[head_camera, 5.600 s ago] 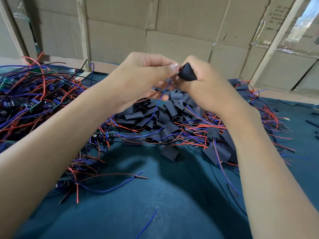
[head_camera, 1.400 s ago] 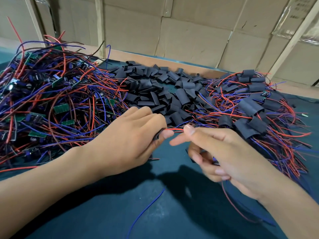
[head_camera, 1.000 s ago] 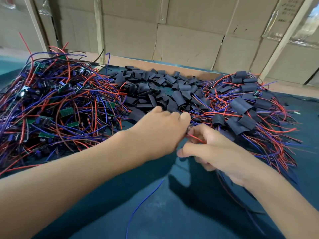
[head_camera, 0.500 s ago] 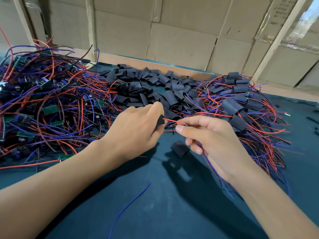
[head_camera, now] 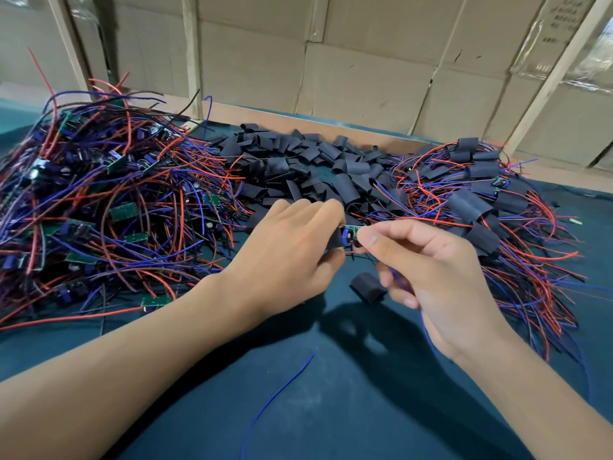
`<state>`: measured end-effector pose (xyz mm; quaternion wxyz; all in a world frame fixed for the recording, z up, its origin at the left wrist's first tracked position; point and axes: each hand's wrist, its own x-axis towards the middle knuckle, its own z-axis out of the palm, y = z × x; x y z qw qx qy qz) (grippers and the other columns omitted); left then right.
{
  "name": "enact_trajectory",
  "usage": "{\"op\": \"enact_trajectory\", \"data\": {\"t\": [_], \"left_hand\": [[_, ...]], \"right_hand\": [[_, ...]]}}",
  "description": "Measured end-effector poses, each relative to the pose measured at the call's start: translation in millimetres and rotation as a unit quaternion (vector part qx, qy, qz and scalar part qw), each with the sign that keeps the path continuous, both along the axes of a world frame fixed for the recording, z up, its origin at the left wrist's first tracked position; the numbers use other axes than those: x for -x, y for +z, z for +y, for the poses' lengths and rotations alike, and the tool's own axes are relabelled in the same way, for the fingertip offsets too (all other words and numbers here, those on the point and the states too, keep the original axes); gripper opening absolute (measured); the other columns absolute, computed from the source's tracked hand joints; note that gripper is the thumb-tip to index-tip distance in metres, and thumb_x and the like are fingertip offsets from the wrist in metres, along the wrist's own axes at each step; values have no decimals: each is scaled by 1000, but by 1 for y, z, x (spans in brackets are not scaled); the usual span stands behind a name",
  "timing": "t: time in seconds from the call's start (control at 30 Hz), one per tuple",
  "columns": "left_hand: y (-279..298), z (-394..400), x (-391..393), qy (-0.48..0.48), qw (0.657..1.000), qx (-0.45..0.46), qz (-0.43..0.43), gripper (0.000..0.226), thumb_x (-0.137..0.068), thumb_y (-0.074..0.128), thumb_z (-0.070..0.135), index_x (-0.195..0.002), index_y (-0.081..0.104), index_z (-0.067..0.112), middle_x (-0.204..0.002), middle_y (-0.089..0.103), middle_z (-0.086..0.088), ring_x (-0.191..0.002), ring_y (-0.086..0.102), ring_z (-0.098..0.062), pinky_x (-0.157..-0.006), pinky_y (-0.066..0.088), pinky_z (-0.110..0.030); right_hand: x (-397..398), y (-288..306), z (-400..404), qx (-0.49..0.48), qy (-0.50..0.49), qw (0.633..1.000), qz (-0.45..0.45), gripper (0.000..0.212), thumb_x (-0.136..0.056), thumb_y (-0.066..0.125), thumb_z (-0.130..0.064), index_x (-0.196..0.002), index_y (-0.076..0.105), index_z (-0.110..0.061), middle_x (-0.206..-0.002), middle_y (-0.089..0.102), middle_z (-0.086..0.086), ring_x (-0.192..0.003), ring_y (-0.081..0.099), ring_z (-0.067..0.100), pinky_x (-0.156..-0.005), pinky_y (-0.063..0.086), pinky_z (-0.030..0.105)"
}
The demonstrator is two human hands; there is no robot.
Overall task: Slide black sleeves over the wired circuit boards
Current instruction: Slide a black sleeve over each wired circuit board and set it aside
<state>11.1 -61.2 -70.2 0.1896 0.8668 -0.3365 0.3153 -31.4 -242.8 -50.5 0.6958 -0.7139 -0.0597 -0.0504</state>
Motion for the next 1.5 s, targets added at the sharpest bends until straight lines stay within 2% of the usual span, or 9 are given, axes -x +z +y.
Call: {"op": "enact_trajectory", "data": {"t": [0.17,0.37,0.5,0.8,0.93,1.1,1.3,1.4,1.5], "left_hand": [[1,1,1,21,1000,11,-1,18,-84,65,19,-93,54,9,-81,55,-1,-77,48,-30,-75,44,-47],[5,0,6,-12,1000,19,-8,17,-85,58,23,-93,55,8,-81,37,10,-74,45,-28,-72,43,-46],[5,-1,8,-21,1000,-6,-8,18,-88,56,24,-93,56,7,-81,49,1,-75,49,-29,-72,45,-45],[4,-5,15,-14,998,-17,53,19,-94,45,34,-93,31,22,-82,39,9,-58,44,-34,-49,43,-41],[4,-5,14,-4,998,-20,55,24,-87,38,35,-97,46,14,-84,39,10,-56,37,-29,-48,45,-39],[-1,0,10,-33,994,17,103,39,-88,61,25,-124,46,19,-113,56,8,-85,67,-29,-64,53,-43],[-5,8,1,-8,997,8,81,44,-92,59,28,-132,41,26,-101,44,19,-80,43,-2,-62,49,-33],[2,22,-14,54,994,-27,93,41,-95,53,38,-133,43,27,-107,50,12,-97,49,-10,-74,51,-39],[4,44,-28,252,949,-140,130,55,-93,50,52,-137,41,21,-127,49,-9,-119,41,-34,-98,41,-48]], "right_hand": [[1,0,0,31,2,999,-4,19,-74,83,-36,-86,81,-21,-79,75,2,-48,37,12,-41,27,17],[2,2,1,20,17,1000,17,35,-62,85,-43,-85,80,-18,-83,76,5,-45,36,10,-39,24,17],[2,1,2,7,23,1000,13,31,-61,82,-42,-79,77,-17,-75,72,5,-43,37,10,-38,25,16],[7,-9,4,139,-29,977,-161,2,-84,80,-28,-82,79,-29,-74,73,-12,-57,52,3,-59,44,17],[9,-12,6,199,-45,958,-201,11,-80,83,-38,-86,77,-31,-80,68,-20,-60,54,4,-60,38,9],[3,-13,0,259,-58,939,-221,10,-86,81,-23,-85,75,-31,-62,59,-28,-48,45,8,-52,31,8],[-6,-4,-23,239,-144,921,-273,8,-85,78,-24,-89,74,-29,-71,68,-16,-52,47,9,-58,38,16],[-14,7,-44,253,-238,882,-317,1,-89,74,-30,-89,73,-31,-60,60,-7,-50,48,14,-57,37,24],[-22,14,-65,270,-335,844,-320,8,-91,70,-35,-93,72,-28,-64,61,-14,-52,48,16,-58,38,30]]}}
